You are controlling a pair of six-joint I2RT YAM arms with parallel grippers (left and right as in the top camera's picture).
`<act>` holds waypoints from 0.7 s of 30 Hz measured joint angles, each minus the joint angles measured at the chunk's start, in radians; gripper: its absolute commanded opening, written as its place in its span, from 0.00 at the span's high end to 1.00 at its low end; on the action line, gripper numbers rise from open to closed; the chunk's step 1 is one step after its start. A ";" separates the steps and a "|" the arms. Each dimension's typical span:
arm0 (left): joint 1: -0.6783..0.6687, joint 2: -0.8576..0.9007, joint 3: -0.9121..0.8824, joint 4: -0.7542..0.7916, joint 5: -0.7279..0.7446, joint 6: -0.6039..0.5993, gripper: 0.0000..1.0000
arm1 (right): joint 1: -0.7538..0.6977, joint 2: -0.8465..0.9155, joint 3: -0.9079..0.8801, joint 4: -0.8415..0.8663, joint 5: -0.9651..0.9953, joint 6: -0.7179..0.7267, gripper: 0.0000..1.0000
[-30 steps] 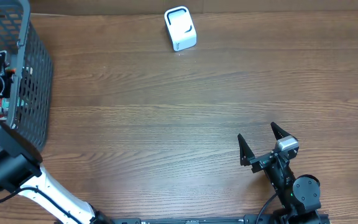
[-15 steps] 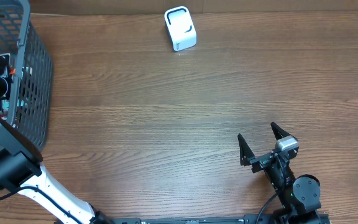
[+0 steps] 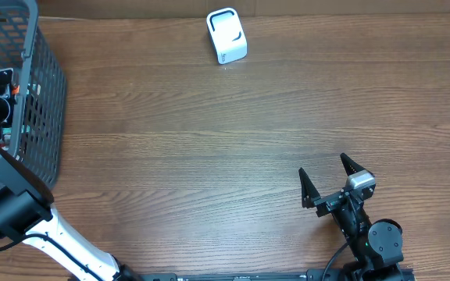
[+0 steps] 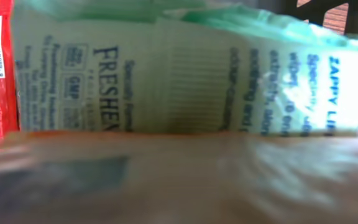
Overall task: Scan the item barcode
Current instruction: 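Reach the left gripper into the grey basket and grasp items, then carry the grasped packs with the left gripper toward the scanner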
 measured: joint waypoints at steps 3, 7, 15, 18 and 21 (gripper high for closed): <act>0.000 0.000 0.000 0.000 -0.011 0.000 0.50 | 0.000 0.000 0.000 0.000 0.000 0.000 0.00; -0.005 -0.003 0.002 -0.003 -0.023 -0.003 0.51 | 0.000 0.000 0.000 0.000 0.000 0.000 0.00; -0.006 -0.050 0.018 -0.013 -0.071 -0.036 0.50 | 0.000 0.000 0.000 0.000 0.000 0.000 0.00; -0.006 -0.107 0.042 -0.012 -0.082 -0.054 0.50 | 0.000 0.000 0.000 0.000 0.000 0.000 0.00; -0.006 -0.192 0.080 -0.006 -0.087 -0.084 0.50 | 0.000 0.000 0.000 0.000 0.000 0.000 0.00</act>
